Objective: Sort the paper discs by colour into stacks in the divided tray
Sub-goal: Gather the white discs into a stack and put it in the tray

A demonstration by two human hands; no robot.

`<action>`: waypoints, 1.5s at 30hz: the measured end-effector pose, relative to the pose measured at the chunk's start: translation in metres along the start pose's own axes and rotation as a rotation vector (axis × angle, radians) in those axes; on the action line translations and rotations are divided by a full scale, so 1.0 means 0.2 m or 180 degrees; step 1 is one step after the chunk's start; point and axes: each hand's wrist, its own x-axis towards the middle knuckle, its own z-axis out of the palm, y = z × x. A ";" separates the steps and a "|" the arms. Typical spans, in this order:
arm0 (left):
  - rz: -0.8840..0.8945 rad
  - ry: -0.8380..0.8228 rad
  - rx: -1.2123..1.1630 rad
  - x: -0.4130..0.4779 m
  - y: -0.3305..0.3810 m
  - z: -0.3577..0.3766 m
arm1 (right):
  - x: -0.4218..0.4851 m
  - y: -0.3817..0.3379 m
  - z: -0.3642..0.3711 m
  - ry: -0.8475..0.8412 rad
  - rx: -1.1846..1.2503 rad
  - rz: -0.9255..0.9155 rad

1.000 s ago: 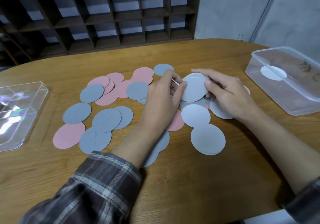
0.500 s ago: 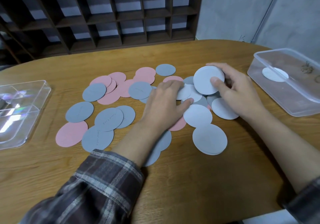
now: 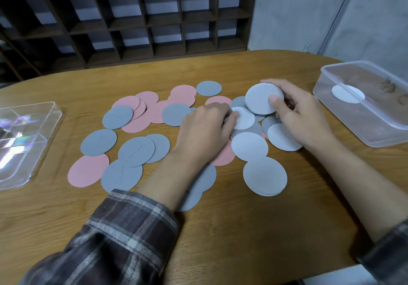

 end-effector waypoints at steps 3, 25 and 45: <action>0.0138 0.0602 -0.0046 0.00 0.00 0.01 | 0.00 -0.01 0.01 -0.0035 -0.0046 0.0078; -0.0151 0.0759 -0.1112 0.00 0.04 0.01 | -0.03 -0.06 0.02 -0.0639 0.0497 -0.0194; 0.0042 -0.0348 -0.0247 -0.01 0.03 0.03 | 0.01 0.01 0.02 0.0067 -0.0161 0.0043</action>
